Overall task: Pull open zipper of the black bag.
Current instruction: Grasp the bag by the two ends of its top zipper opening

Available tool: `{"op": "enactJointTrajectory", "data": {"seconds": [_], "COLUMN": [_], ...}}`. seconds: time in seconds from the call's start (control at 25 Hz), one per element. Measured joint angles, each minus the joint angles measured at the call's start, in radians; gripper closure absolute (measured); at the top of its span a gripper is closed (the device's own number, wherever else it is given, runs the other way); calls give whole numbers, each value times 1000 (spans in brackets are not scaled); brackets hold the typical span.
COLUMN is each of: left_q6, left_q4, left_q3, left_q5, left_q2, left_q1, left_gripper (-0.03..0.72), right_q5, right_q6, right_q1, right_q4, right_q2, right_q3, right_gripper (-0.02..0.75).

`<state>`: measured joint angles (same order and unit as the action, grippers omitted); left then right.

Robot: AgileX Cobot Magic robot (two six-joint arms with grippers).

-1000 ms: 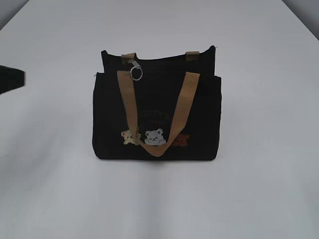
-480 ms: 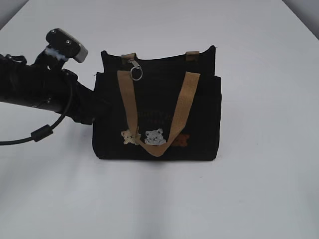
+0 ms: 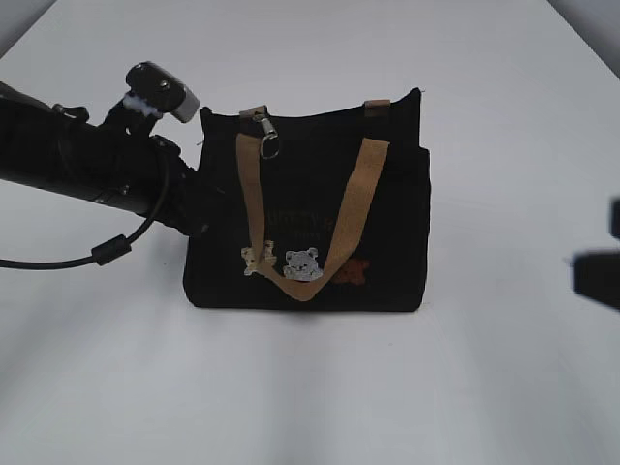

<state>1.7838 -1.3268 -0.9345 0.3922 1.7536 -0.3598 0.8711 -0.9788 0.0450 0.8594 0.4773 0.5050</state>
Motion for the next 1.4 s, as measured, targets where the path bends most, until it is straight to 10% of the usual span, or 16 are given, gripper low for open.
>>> {"op": "enactJointTrajectory", "data": {"seconds": [0.16,0.32,1.04,1.24,1.4], "left_q6": [0,0,0,0,0], "left_q4": [0,0,-1,-1,-1], "left_q3": [-2,-2,-3,-3,-3], "left_q5": [2,5,6,3,4], "left_q2": [0,0,1,1,1], "left_q1": [0,0,0,0,0], "left_gripper": [627,627,627,627,627], "right_q5": [-102,-144,-303,-331,-333], "right_q6": [-491,-537,-43,-9,42], "right_q1": [15,108,374,375,375], "right_q4": [480,672,552,540,513], "right_q2": [404,775,1450,1468,1466], "right_q3": [69,240,774,797,797], "right_gripper": [318,352,377,693,738]}}
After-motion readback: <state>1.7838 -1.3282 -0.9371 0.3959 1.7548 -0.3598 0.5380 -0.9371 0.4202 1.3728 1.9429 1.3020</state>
